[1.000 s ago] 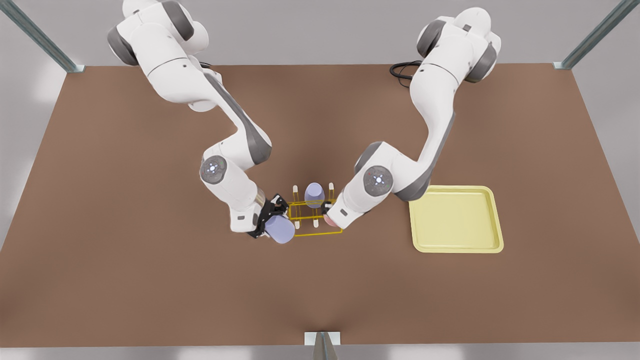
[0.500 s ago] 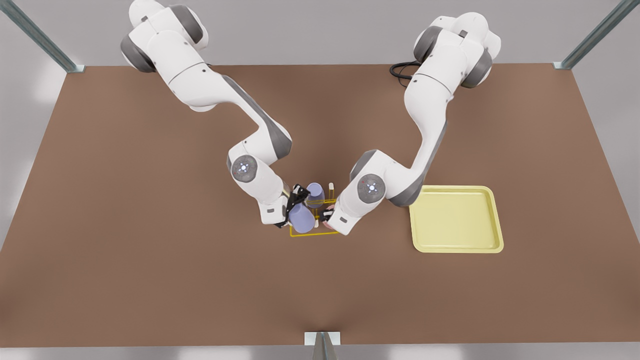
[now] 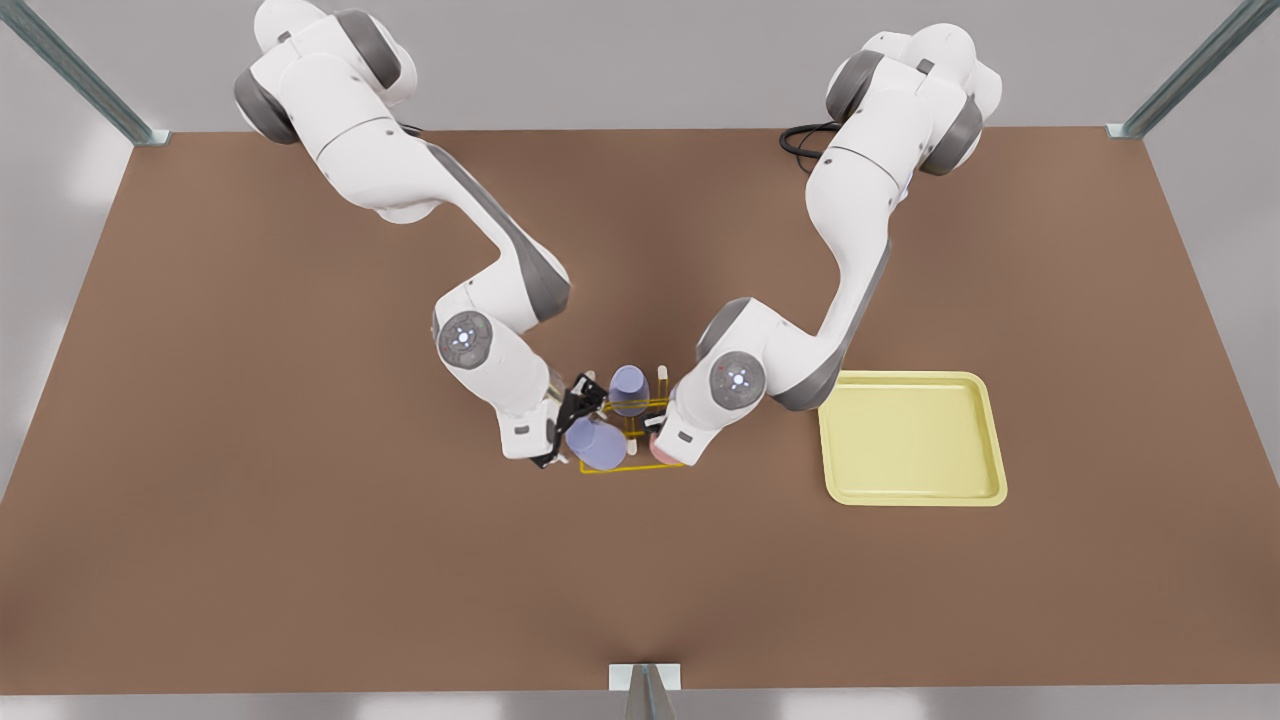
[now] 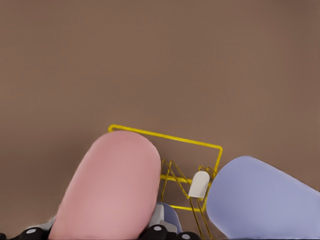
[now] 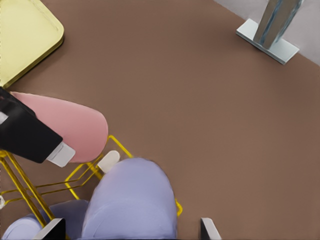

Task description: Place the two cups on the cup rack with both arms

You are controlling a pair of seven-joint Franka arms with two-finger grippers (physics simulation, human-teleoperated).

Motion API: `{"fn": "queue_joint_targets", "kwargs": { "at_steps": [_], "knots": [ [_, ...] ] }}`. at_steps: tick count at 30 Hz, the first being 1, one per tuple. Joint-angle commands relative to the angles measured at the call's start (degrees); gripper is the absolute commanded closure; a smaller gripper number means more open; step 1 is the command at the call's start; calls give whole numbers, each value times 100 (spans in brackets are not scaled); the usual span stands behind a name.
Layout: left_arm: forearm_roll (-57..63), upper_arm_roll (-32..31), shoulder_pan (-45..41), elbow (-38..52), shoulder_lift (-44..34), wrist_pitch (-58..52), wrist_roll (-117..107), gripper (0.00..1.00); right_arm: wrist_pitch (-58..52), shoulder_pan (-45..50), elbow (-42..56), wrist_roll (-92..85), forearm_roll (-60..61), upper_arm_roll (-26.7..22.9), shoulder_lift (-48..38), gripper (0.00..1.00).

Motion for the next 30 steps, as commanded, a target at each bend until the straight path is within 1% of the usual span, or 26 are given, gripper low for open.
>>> {"fn": "queue_joint_targets", "kwargs": {
  "at_steps": [1, 2, 3, 4, 7, 8, 9, 10, 12, 14, 16, 18, 19, 21, 22, 24, 25, 26, 27, 28, 29, 30],
  "knots": [
    [249, -21, -13, 21, -3, -515, -566, 0, -658, -17, 219, -24, 24, -14, -1, 0],
    [241, -21, -13, 56, -20, -507, -575, 0, -754, -34, 297, -15, 24, -31, -19, 0],
    [249, -21, -13, 109, -29, -507, -575, 0, -1132, -148, 544, -15, 6, -40, -19, 0],
    [258, -12, -4, 109, -29, -542, -566, 0, -1291, -289, 614, -33, -11, -40, -27, 0],
    [188, -12, 14, 100, -38, -1121, -601, 0, -1511, -456, 737, -235, -20, -40, -27, 0],
    [109, -12, 14, 91, -38, -1219, -610, 0, -1642, -456, 834, -209, -186, -137, -36, 0],
    [100, -91, 40, 91, -38, -1227, -619, 0, -2011, -456, 1018, -191, -758, -181, -36, 0],
    [12, -100, 40, 82, -38, -1219, -610, 0, -2600, -500, 1291, -173, -952, -435, -62, 0],
    [-14, -100, 40, 91, -38, -1219, -628, 0, -3189, -492, 1361, -173, -961, -1086, -273, 0],
    [21, -117, 49, 196, -64, -1341, -645, 0, -3822, -483, 1361, 239, -943, -1569, -519, 0],
    [126, -100, 66, 416, -91, -1359, -636, 0, -4428, -492, 1361, 1364, -943, -1736, -757, 0],
    [144, -3, 58, 732, -91, -1447, -628, 0, -4578, -492, 1361, 1391, -943, -1877, -932, 0],
    [144, 84, 67, 926, -91, -1684, -628, 0, -4683, -492, 1361, 1400, -934, -1991, -1073, 0],
    [231, 374, 67, 1260, -100, -2228, -601, 0, -4745, -588, 1265, 1663, -873, -2000, -1424, 0],
    [503, 427, 145, 1348, -187, -2554, -558, 0, -4701, -623, 1037, 1664, -864, -2000, -1678, 0],
    [750, 454, 1191, 1348, -697, -3521, 2077, 0, -4578, -869, 237, 1655, -785, -2000, -2382, 0],
    [803, 419, 1692, 1348, -952, -3670, 2939, 0, -4569, -966, -36, 1620, -785, -2000, -2637, 0],
    [1013, 436, 1868, 1339, -970, -3679, 3880, 0, -4534, -1045, -150, 1585, -785, -2000, -2752, 0],
    [1593, 410, 1877, 1295, -1136, -3679, 4679, 0, -4534, -1063, -150, 1576, -785, -2000, -2752, 0],
    [1805, 410, 1921, 472, -1776, -3557, 5804, 0, -4534, -1098, -150, 1576, -785, -2000, -2743, 0],
    [1779, 410, 1991, -1067, -2858, -2406, 5885, 0, -4534, -1098, -159, 1576, -785, -2000, -2734, 0],
    [1744, 410, 2009, -1140, -3053, -2571, 5780, 0, -4508, -1142, -185, 1549, -785, -2000, -2734, 0]
  ]
}}
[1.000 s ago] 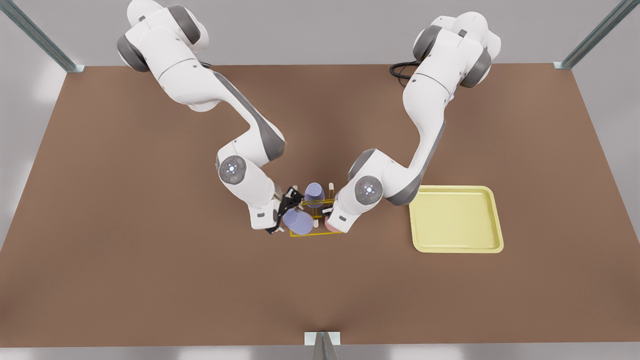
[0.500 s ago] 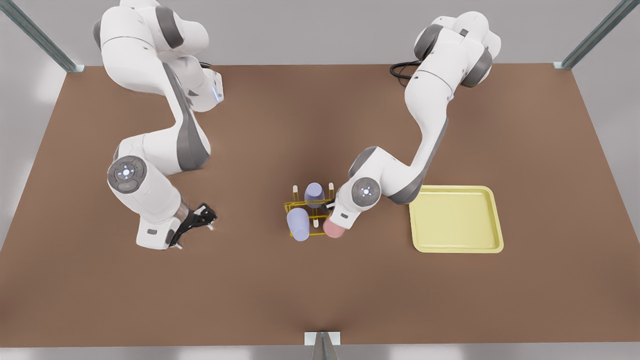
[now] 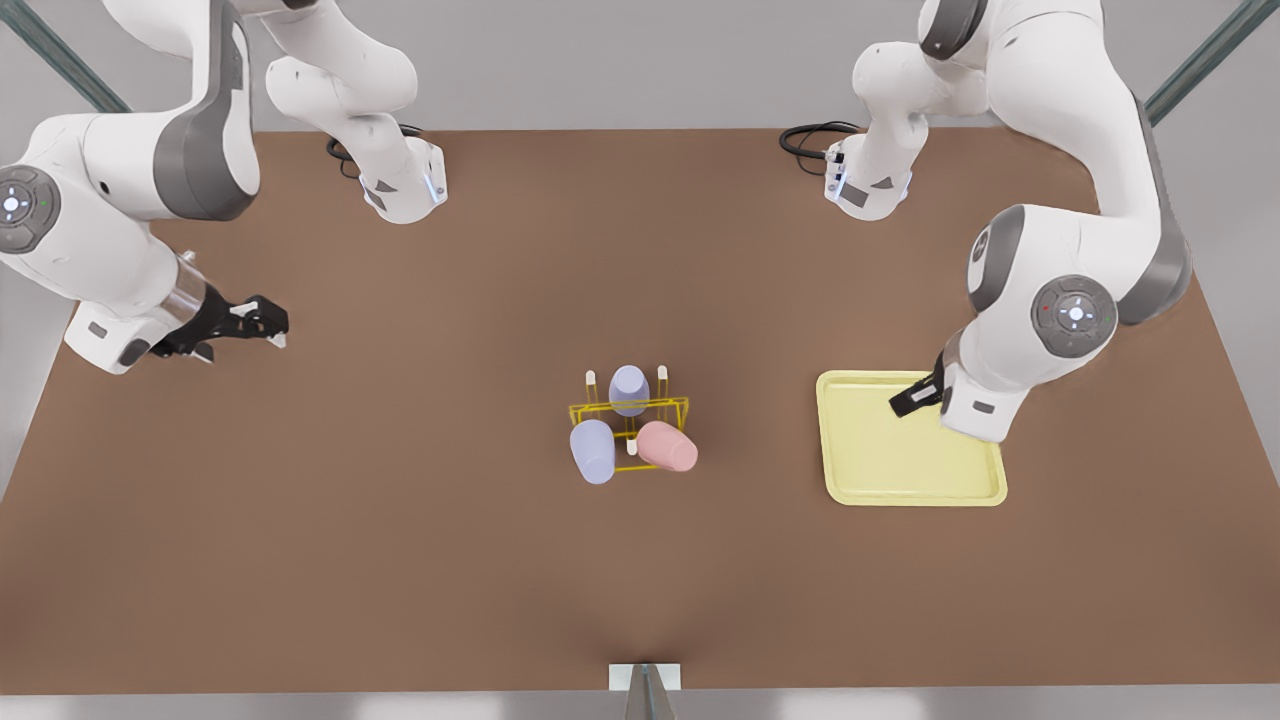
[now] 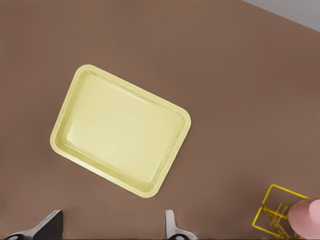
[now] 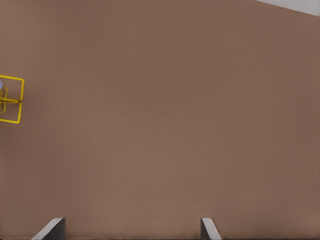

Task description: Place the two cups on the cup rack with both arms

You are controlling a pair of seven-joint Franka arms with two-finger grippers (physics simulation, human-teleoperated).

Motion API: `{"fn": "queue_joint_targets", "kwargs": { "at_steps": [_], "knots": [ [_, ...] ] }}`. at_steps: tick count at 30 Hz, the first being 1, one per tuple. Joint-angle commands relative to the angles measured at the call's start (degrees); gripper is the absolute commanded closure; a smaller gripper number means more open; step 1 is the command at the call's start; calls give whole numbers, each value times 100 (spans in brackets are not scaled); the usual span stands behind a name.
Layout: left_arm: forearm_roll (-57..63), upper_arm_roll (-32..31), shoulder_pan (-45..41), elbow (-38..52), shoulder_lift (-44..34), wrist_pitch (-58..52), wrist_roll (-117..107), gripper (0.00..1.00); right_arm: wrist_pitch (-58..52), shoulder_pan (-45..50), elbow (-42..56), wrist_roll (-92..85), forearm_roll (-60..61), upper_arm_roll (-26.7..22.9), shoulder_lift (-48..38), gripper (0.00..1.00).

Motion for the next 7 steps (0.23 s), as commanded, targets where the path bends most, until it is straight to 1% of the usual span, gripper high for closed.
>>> {"fn": "queue_joint_targets", "kwargs": {
  "at_steps": [1, 5, 7],
  "knots": [
    [325, 4, 30, -122, -285, -282, 4361, 0, -90, 52, -26, 646, 14, -1, -8, 0],
    [-149, 5, 39, -78, -285, -361, 4150, 0, -63, 51, -26, 646, 14, -1, 9, 0],
    [-158, -4, 12, -78, -285, -449, 4150, 0, -46, 51, -26, 646, 14, -1, 10, 0]
  ]
}}
